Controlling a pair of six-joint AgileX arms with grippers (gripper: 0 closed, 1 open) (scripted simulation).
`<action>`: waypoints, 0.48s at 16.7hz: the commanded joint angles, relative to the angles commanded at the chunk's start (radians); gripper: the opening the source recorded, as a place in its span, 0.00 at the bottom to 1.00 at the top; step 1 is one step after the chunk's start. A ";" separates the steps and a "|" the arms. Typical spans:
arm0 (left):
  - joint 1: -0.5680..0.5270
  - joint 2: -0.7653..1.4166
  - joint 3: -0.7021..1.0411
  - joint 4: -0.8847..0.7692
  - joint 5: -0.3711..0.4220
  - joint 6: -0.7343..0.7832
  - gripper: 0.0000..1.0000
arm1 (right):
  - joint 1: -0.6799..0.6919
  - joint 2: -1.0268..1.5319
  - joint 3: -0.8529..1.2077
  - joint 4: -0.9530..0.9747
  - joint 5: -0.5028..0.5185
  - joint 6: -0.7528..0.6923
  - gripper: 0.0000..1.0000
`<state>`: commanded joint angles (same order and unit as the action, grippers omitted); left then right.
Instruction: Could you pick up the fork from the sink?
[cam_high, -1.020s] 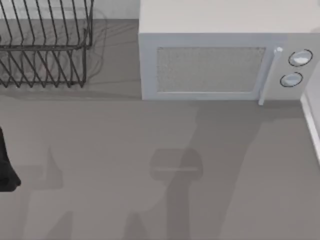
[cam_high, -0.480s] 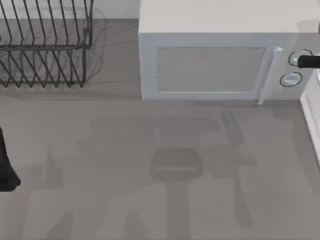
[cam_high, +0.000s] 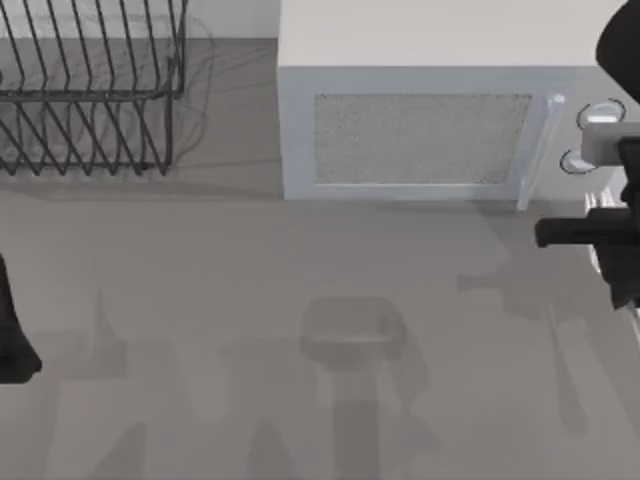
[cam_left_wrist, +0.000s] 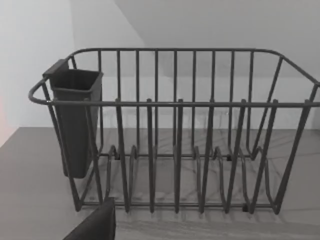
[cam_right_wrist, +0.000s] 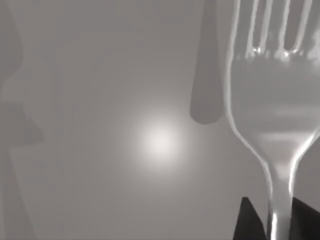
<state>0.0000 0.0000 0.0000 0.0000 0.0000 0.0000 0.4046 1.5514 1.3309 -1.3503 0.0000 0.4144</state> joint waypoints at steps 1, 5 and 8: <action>0.000 0.000 0.000 0.000 0.000 0.000 1.00 | 0.000 0.000 0.000 0.000 0.000 0.000 0.00; 0.000 0.000 0.000 0.000 0.000 0.000 1.00 | -0.004 0.005 0.000 0.004 -0.003 0.000 0.00; 0.000 0.000 0.000 0.000 0.000 0.000 1.00 | -0.003 0.017 -0.066 0.073 -0.002 0.001 0.00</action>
<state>0.0000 0.0000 0.0000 0.0000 0.0000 0.0000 0.4017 1.5689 1.2653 -1.2773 -0.0021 0.4152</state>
